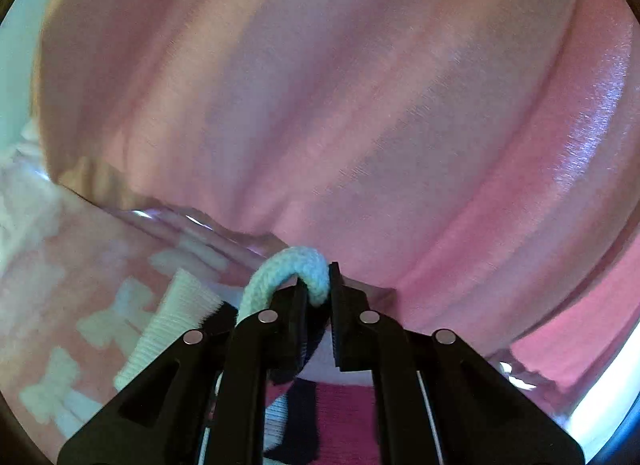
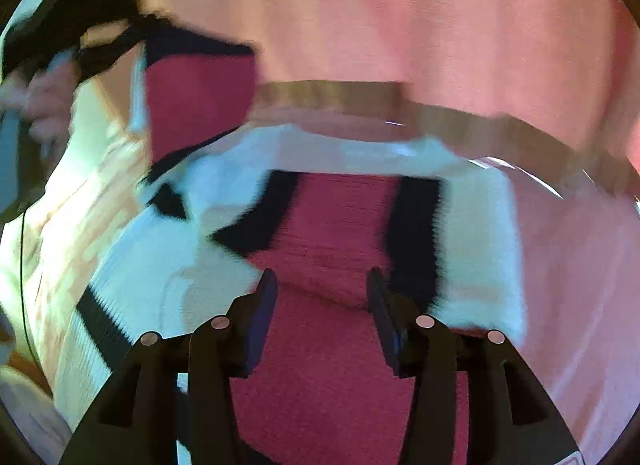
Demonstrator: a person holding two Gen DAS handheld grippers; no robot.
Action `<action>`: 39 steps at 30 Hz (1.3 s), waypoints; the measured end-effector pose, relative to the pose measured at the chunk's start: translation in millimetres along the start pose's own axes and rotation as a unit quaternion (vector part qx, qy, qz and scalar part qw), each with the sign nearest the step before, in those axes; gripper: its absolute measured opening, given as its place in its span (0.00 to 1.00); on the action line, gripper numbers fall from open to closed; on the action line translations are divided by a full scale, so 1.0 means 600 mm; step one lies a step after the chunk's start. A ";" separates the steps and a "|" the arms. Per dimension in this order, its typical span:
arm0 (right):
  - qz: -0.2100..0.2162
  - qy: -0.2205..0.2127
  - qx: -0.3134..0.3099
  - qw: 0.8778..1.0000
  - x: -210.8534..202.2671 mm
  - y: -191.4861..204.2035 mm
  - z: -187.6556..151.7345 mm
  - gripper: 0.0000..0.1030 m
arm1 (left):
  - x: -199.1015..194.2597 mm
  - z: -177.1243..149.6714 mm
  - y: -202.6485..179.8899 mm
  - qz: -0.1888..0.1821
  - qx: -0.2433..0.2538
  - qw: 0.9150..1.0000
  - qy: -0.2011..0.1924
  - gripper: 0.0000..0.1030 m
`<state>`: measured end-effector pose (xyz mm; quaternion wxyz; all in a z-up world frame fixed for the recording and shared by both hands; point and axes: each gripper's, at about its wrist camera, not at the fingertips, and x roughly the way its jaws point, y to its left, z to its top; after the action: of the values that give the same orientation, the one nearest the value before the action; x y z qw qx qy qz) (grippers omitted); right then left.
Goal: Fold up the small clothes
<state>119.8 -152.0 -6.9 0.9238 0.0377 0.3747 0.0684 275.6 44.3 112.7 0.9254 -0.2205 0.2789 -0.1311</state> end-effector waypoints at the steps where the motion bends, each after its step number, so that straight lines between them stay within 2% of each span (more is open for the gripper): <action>1: 0.017 -0.001 -0.033 0.999 0.011 0.029 0.009 0.45 | -0.007 0.007 0.006 0.008 -0.002 1.000 -0.007 0.08; 4: 0.043 -0.015 -0.128 0.991 0.048 0.121 0.032 0.45 | -0.031 0.020 0.024 0.024 -0.015 0.999 -0.020 0.08; 5: 0.047 -0.013 -0.141 0.989 0.061 0.139 0.038 0.45 | -0.037 0.025 0.048 0.036 -0.014 0.999 -0.028 0.08; 8: 0.068 -0.001 -0.156 0.985 0.131 0.195 0.068 0.45 | -0.058 0.038 0.071 0.064 0.000 0.997 -0.047 0.08; 11: 0.080 0.023 -0.156 0.984 0.205 0.230 0.096 0.45 | -0.056 0.048 0.101 0.064 -0.017 0.997 -0.042 0.08; 15: 0.044 0.036 -0.158 0.986 0.266 0.243 0.119 0.42 | -0.048 0.055 0.133 0.071 -0.029 0.996 -0.038 0.08; 16: 0.041 0.048 -0.147 0.987 0.284 0.237 0.124 0.36 | -0.045 0.056 0.145 0.071 -0.031 0.996 -0.036 0.08; 17: 0.040 0.049 -0.136 0.989 0.289 0.230 0.129 0.16 | -0.045 0.059 0.150 0.071 -0.034 0.996 -0.036 0.08; 18: 0.050 0.048 -0.116 0.991 0.287 0.219 0.137 0.13 | -0.044 0.062 0.154 0.070 -0.036 0.996 -0.037 0.08; 21: 0.129 0.027 -0.053 0.990 0.250 0.191 0.159 0.12 | -0.051 0.064 0.165 0.068 -0.036 0.996 -0.042 0.08; 23: 0.187 0.027 -0.038 0.981 0.237 0.187 0.163 0.13 | -0.054 0.064 0.163 0.068 -0.035 0.996 -0.045 0.08; 24: 0.204 0.055 -0.045 0.976 0.253 0.195 0.159 0.22 | -0.055 0.064 0.161 0.066 -0.035 0.996 -0.045 0.08; 25: 0.197 0.096 -0.058 0.974 0.279 0.203 0.151 0.25 | -0.053 0.062 0.160 0.065 -0.036 0.996 -0.044 0.08; 26: 0.181 0.121 -0.071 0.973 0.293 0.208 0.139 0.22 | -0.053 0.060 0.156 0.065 -0.036 0.996 -0.043 0.08; 30: 0.151 0.075 -0.077 0.983 0.221 0.188 0.136 0.23 | -0.052 0.050 0.123 0.053 -0.024 0.998 -0.039 0.08; 34: 0.097 0.048 -0.058 0.992 0.106 0.099 0.132 0.26 | -0.055 0.027 0.056 0.026 0.009 0.999 -0.031 0.08; 37: 0.058 0.037 -0.009 0.998 0.024 0.020 0.105 0.36 | -0.045 -0.026 -0.030 -0.014 0.048 0.999 0.000 0.08; 38: 0.041 0.030 0.001 0.999 -0.003 0.000 0.091 0.42 | -0.038 -0.049 -0.057 -0.024 0.063 0.998 0.014 0.09; 39: 0.020 0.025 0.008 0.999 -0.018 -0.023 0.082 0.47 | -0.026 -0.080 -0.084 -0.034 0.078 0.996 0.034 0.17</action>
<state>147.8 -168.0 33.9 0.9122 0.0511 0.3974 0.0852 229.4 -9.9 108.3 0.9249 -0.1521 0.2914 -0.1912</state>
